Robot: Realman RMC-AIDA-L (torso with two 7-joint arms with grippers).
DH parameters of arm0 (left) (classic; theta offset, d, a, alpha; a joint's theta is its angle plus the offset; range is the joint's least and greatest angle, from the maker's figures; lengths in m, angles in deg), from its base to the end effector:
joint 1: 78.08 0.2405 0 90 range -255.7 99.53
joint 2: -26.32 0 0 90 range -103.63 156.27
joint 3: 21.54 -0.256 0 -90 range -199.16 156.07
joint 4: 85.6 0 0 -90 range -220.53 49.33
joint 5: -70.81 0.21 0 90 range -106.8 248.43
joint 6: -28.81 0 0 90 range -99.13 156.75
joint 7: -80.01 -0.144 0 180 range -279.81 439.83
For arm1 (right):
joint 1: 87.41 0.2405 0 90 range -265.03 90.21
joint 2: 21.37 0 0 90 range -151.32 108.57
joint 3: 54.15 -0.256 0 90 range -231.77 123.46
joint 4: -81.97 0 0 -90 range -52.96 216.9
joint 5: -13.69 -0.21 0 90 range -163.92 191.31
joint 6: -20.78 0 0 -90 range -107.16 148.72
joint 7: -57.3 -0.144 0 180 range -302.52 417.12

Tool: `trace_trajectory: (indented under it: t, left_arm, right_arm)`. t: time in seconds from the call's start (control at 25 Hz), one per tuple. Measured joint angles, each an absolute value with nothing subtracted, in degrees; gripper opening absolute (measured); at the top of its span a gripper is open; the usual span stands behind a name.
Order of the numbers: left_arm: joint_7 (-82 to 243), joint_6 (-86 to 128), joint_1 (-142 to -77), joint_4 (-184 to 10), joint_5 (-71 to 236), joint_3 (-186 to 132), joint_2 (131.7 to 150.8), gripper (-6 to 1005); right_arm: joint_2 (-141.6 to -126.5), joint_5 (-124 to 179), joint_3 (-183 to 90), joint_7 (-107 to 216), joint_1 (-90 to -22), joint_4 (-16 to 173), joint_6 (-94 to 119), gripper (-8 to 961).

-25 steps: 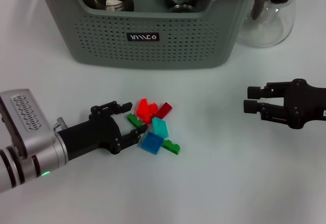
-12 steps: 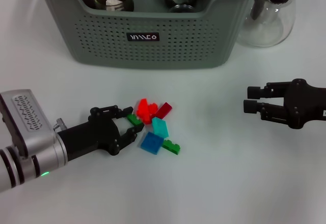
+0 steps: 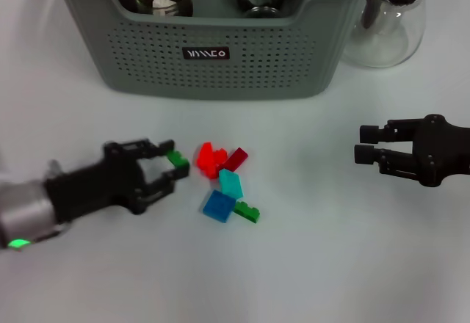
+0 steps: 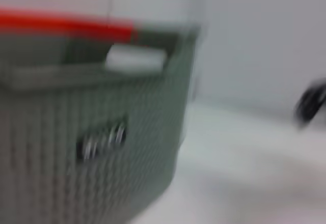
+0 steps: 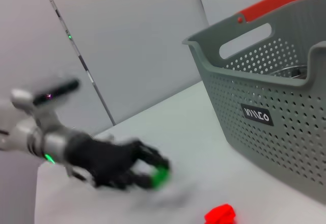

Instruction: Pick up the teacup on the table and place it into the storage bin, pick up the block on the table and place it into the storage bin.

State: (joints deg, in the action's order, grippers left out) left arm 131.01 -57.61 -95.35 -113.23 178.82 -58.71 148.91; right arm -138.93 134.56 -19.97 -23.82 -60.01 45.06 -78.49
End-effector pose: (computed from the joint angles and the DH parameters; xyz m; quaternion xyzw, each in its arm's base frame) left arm -0.3182 0.2523 -0.0408 -0.9191 -0.1796 -0.2701 0.2236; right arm 0.2833 0.2946 0.0114 -0.9332 0.2543 0.2444 0.0694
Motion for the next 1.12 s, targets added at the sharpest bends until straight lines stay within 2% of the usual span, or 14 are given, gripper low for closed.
trace_trajectory:
  t: [0.2,0.36,0.48,0.6,0.76,0.84,0.96,1.12]
  left_arm:
    - [145.93,-77.77,-97.03,-121.43,178.36,-54.41,146.10,405]
    - [160.88,-86.19,-104.21,-126.98,175.39,-49.11,144.77,405]
    - [172.98,-84.27,-110.56,-133.92,174.32,-48.94,143.69,405]
    - [183.41,-78.03,-116.79,-138.76,176.08,-50.52,140.86,405]
    - [196.00,-64.76,-123.99,-140.12,182.48,-55.73,136.15,406]
    - [200.31,-58.30,-126.16,-140.01,186.89,-59.56,135.08,406]
    - [205.84,-50.53,-128.05,-140.20,195.53,-66.64,135.11,406]
    - [213.02,-43.14,-129.54,-140.62,207.78,-73.94,137.54,436]
  right_arm:
    - [-138.97,134.71,-20.04,-23.78,-59.96,45.07,-78.28,424]
    - [-139.16,134.78,-19.93,-23.49,-59.77,45.06,-78.23,424]
    - [-139.23,134.79,-19.62,-23.45,-59.71,45.06,-78.24,424]
    - [-139.23,134.81,-19.54,-23.49,-59.67,45.06,-78.20,424]
    - [-139.24,134.81,-19.52,-23.50,-59.72,45.06,-78.18,424]
    - [-139.26,134.81,-19.52,-23.48,-59.77,45.06,-78.18,424]
    - [-139.30,134.81,-19.60,-23.35,-59.86,45.06,-78.11,424]
    - [-139.32,134.81,-19.79,-23.37,-59.83,45.06,-77.99,424]
